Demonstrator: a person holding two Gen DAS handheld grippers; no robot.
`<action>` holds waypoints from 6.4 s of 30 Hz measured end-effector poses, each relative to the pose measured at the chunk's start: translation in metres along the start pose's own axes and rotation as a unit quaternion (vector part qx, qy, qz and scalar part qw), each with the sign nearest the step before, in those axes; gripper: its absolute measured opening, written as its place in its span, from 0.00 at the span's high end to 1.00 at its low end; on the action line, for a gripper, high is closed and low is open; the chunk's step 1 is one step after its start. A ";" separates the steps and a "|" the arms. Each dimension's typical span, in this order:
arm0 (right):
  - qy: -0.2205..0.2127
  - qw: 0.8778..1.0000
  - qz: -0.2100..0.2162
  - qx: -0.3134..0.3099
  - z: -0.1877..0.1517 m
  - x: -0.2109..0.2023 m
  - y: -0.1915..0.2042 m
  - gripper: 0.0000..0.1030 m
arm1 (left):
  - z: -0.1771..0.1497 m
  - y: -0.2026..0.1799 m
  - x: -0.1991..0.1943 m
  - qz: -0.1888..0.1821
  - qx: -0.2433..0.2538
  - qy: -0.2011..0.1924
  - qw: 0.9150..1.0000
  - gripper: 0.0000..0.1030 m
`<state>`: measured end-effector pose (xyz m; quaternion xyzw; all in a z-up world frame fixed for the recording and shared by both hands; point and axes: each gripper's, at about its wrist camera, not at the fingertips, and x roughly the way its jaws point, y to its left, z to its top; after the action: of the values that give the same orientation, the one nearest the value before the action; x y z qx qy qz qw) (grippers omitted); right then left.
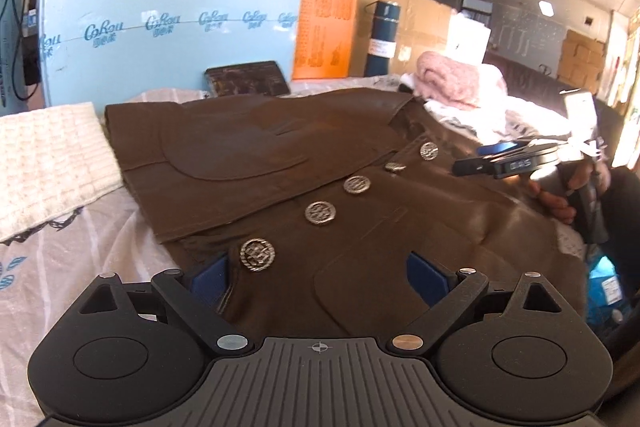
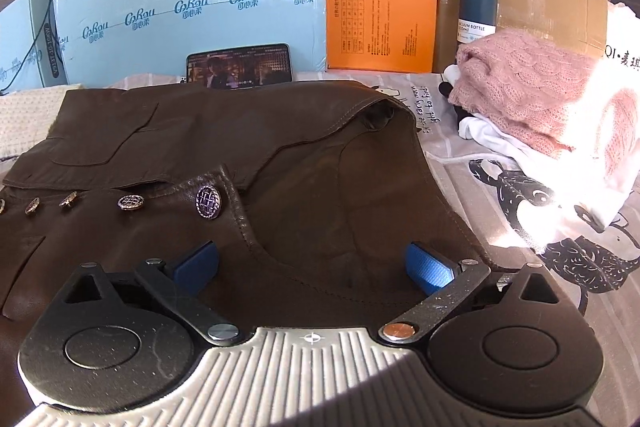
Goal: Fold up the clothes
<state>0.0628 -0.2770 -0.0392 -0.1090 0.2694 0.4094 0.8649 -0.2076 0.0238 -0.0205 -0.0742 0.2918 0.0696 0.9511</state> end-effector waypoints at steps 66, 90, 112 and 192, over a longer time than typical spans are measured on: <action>-0.078 0.902 0.295 -0.305 -0.057 -0.100 0.126 0.56 | -0.031 -0.051 -0.072 -0.181 0.130 -0.119 0.967 0.02; -0.091 0.919 0.332 -0.194 -0.038 -0.099 0.096 0.61 | -0.036 -0.048 -0.076 0.001 0.309 -0.112 0.944 0.03; -0.028 0.966 0.126 -0.225 -0.041 -0.084 0.058 0.27 | -0.015 -0.012 -0.055 -0.141 0.145 -0.150 0.968 0.90; -0.080 0.974 -0.078 0.196 0.060 -0.010 -0.063 0.04 | 0.050 0.081 0.048 0.051 -0.068 -0.004 0.996 0.10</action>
<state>0.1287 -0.2998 0.0142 0.0750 0.2645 0.2876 0.9174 -0.1551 0.1164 -0.0143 -0.1233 0.2863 0.1381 0.9401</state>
